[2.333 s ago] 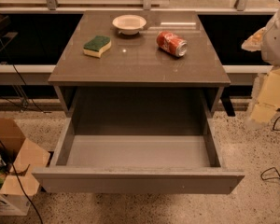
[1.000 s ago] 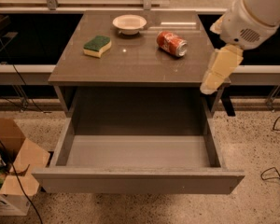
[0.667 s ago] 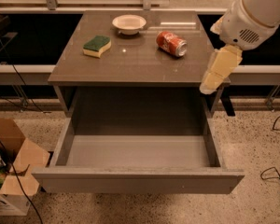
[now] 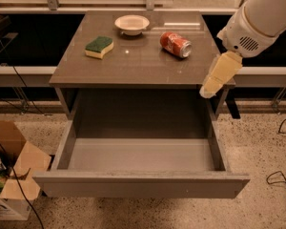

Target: Place coke can into top drawer

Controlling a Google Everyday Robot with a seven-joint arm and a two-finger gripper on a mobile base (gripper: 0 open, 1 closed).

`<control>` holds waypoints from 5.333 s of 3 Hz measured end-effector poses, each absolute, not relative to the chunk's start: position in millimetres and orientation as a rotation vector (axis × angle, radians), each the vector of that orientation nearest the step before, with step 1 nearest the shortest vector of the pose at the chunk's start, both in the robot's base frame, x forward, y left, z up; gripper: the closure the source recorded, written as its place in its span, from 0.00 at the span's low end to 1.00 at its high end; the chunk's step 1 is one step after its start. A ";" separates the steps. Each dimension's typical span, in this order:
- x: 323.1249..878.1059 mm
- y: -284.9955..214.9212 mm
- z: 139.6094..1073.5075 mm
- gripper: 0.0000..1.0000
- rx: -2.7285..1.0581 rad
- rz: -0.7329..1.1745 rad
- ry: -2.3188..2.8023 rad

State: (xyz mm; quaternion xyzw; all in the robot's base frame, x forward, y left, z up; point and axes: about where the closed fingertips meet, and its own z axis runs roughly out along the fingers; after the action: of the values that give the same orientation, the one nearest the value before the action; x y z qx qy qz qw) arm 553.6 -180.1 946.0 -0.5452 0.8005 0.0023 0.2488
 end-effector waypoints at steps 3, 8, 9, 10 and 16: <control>628.1 -179.7 920.4 0.00 -1.343 0.037 2.140; 752.6 -116.7 895.1 0.00 -1.306 0.205 1.914; 780.3 -110.5 890.2 0.00 -1.289 0.261 1.865; 804.3 -111.9 876.7 0.00 -1.261 0.299 1.865; 749.9 -110.5 900.7 1.00 -1.498 0.244 1.728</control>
Offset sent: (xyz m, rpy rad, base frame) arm 0.1785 -0.0139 -0.0310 0.2542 -0.2097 -0.1399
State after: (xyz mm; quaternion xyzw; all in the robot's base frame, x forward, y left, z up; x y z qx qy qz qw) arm 749.9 -110.5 900.7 -0.5945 0.6858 0.0967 0.4086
